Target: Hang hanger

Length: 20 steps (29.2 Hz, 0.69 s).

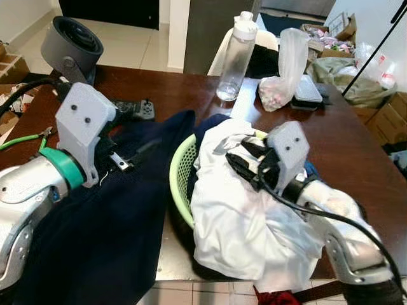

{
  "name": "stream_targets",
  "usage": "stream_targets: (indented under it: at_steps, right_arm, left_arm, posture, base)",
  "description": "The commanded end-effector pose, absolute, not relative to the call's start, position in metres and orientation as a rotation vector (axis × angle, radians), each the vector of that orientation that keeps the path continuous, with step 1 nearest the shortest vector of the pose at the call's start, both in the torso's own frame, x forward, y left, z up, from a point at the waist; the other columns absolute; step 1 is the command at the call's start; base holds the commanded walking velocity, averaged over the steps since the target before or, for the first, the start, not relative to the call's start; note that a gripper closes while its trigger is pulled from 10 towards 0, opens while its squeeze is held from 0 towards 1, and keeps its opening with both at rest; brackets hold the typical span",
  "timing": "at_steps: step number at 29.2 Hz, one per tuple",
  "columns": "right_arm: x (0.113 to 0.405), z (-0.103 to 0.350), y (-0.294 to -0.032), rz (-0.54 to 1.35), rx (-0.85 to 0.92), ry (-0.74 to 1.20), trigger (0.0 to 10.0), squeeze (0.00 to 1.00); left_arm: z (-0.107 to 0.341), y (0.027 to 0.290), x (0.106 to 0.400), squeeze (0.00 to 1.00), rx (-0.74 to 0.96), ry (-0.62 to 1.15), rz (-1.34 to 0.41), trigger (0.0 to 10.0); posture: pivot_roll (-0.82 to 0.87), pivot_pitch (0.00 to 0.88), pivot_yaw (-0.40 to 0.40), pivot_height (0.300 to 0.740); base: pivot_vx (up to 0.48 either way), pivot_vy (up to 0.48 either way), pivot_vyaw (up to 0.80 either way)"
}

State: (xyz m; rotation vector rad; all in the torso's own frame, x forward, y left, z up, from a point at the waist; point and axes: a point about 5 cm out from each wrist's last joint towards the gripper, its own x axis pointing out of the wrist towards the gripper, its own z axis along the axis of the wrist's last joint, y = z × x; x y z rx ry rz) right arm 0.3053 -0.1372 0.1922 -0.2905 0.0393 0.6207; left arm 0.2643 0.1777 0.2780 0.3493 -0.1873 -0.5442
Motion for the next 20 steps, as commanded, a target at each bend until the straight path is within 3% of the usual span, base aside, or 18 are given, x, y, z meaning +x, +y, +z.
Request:
stream_targets:
  at_steps: [1, 2, 3, 4, 5, 7, 8, 12, 16, 20]
  right_arm:
    - [0.305, 0.182, -0.139, 0.612, -0.294, 0.095, 8.9, 0.00]
    - [0.305, 0.182, -0.139, 0.612, -0.294, 0.095, 8.9, 0.00]
    - [0.304, 0.178, -0.136, 0.633, -0.327, 0.122, 4.1, 0.00]
    - [0.304, 0.178, -0.136, 0.633, -0.327, 0.122, 4.1, 0.00]
    - [0.305, 0.173, -0.134, 0.636, -0.359, 0.146, 1.6, 0.00]
    - [0.305, 0.173, -0.134, 0.636, -0.359, 0.146, 1.6, 0.00]
    - [0.305, 0.170, -0.133, 0.641, -0.387, 0.172, 0.0, 0.00]
    - [0.307, 0.176, -0.133, 0.622, -0.347, 0.153, 0.0, 0.00]
    - [0.311, 0.201, -0.133, 0.606, -0.156, 0.064, 0.0, 0.00]
    - [0.311, 0.201, -0.133, 0.606, -0.156, 0.064, 0.0, 0.00]
  left_arm:
    - [0.277, 0.176, 0.262, 0.00, 0.338, -0.184, -0.552, 10.0]
    - [0.277, 0.176, 0.262, 0.00, 0.338, -0.184, -0.552, 10.0]
    - [0.276, 0.177, 0.262, 0.00, 0.341, -0.184, -0.541, 10.0]
    - [0.276, 0.177, 0.262, 0.00, 0.341, -0.184, -0.541, 10.0]
    - [0.276, 0.178, 0.262, 0.00, 0.342, -0.183, -0.531, 10.0]
    - [0.276, 0.178, 0.262, 0.00, 0.342, -0.183, -0.531, 10.0]
    - [0.275, 0.178, 0.263, 0.00, 0.343, -0.182, -0.522, 10.0]
    - [0.274, 0.179, 0.263, 0.00, 0.343, -0.182, -0.514, 10.0]
    - [0.273, 0.178, 0.264, 0.00, 0.338, -0.177, -0.508, 10.0]
    - [0.273, 0.178, 0.264, 0.00, 0.338, -0.177, -0.508, 10.0]
  posture:
    - [0.11, 0.090, -0.033, 0.740]
    - [0.11, 0.090, -0.033, 0.740]
    - [0.12, 0.092, -0.037, 0.740]
    - [0.12, 0.092, -0.037, 0.740]
    - [0.12, 0.092, -0.039, 0.740]
    - [0.12, 0.092, -0.039, 0.740]
    - [0.12, 0.091, -0.041, 0.740]
    - [0.11, 0.091, -0.037, 0.740]
    - [0.11, 0.089, -0.029, 0.740]
    - [0.11, 0.089, -0.029, 0.740]
  base:
    - [0.000, 0.000, 0.00]
    - [0.000, 0.000, 0.00]
    - [0.000, 0.000, 0.00]
    - [0.000, 0.000, 0.00]
    - [0.000, 0.000, 0.00]
    - [0.000, 0.000, 0.00]
    - [0.000, 0.000, 0.00]
    - [0.000, 0.000, 0.00]
    - [0.000, 0.000, 0.00]
    - [0.000, 0.000, 0.00]
